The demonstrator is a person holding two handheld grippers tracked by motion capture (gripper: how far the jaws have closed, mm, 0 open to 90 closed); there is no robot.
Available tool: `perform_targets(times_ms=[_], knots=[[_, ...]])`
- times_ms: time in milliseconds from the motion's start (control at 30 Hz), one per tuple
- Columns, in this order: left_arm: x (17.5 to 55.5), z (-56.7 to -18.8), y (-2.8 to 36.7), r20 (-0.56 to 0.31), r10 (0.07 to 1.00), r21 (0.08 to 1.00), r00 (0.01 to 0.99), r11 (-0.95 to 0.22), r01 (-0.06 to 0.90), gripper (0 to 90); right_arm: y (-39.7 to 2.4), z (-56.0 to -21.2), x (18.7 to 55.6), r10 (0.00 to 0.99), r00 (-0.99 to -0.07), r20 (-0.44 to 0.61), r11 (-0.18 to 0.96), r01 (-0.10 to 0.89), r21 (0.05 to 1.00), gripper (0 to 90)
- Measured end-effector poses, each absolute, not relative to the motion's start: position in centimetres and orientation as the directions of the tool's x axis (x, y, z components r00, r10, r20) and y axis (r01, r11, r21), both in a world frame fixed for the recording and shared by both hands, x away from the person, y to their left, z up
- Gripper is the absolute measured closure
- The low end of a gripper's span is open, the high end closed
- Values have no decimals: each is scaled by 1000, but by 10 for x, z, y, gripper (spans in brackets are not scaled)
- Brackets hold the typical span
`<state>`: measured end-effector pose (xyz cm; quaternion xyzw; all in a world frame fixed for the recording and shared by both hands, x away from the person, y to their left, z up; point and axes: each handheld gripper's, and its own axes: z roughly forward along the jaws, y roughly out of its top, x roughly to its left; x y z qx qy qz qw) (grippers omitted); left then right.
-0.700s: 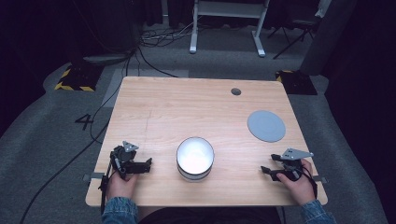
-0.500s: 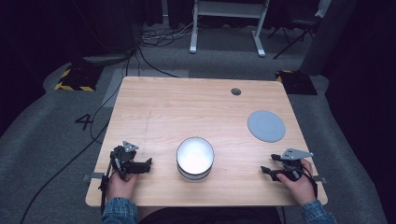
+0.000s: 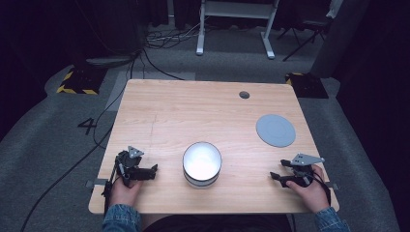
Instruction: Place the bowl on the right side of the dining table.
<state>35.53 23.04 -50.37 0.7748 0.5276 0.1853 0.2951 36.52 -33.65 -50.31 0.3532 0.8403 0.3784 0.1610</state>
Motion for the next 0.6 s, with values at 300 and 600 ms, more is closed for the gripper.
perform_targets(times_ms=[300, 600], knots=[[355, -504, 230, -23, 927, 653, 373, -269, 708, 13, -336, -503, 365, 718, -696, -3, 462, 474, 750, 257], [355, -504, 230, -24, 927, 653, 374, -268, 709, 13, -334, -492, 366, 714, -700, 17, 460, 487, 742, 332]])
